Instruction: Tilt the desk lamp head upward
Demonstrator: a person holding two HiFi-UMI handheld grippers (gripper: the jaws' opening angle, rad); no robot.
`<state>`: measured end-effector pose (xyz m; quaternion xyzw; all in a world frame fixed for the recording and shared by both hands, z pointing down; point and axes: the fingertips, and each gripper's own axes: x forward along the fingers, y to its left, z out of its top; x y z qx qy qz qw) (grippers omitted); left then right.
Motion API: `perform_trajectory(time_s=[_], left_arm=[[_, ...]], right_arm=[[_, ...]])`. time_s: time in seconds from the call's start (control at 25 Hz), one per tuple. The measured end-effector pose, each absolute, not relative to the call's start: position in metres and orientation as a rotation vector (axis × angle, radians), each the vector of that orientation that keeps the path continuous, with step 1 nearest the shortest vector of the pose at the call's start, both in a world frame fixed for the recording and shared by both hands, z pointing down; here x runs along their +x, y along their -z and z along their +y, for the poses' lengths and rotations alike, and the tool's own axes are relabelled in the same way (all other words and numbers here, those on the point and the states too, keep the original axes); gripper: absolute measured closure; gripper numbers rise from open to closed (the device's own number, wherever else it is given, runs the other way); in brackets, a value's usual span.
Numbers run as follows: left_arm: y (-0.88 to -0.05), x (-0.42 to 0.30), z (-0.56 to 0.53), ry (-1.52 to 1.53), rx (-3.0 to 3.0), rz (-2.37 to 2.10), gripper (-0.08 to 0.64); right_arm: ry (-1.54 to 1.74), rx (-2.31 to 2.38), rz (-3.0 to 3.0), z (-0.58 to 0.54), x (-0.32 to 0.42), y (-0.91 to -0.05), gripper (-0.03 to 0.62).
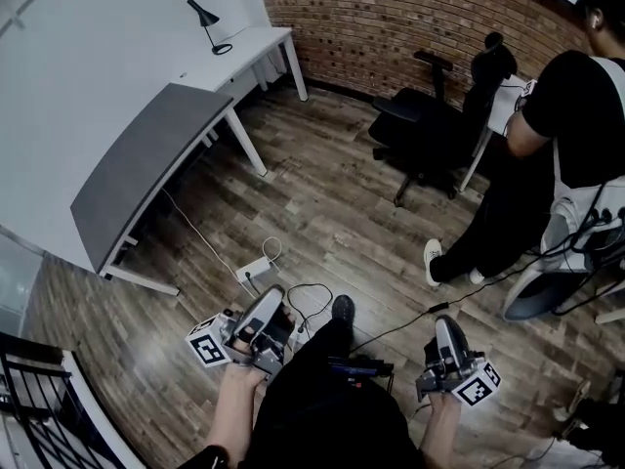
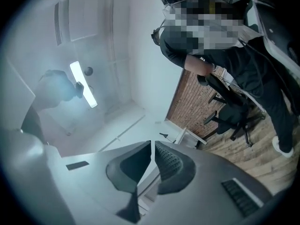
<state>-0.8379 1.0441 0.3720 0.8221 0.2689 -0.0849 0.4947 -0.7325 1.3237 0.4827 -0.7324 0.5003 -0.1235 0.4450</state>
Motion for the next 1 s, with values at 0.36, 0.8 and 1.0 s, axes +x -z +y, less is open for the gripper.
perform_trajectory(time_s=[0.36,0.8,1.0], left_arm=[[-0.411,-0.713,0.972,0.323,1.873,0.601,0.546],[-0.407,-0.628,0.808,0.329,1.996,0.384,0.546],[-0.409,-0.605,0.775,0.349,2.045,0.305,0.546]], right_arm=[[0.363,-1.951,1.314,1.269,-0.616,-0.483,0.577],[0.438,-1.785,1.617,1.039,-0.481,-0.438,0.577],[0.474,-1.757,1.693,0.988,-0.447,-0.442,0.577]])
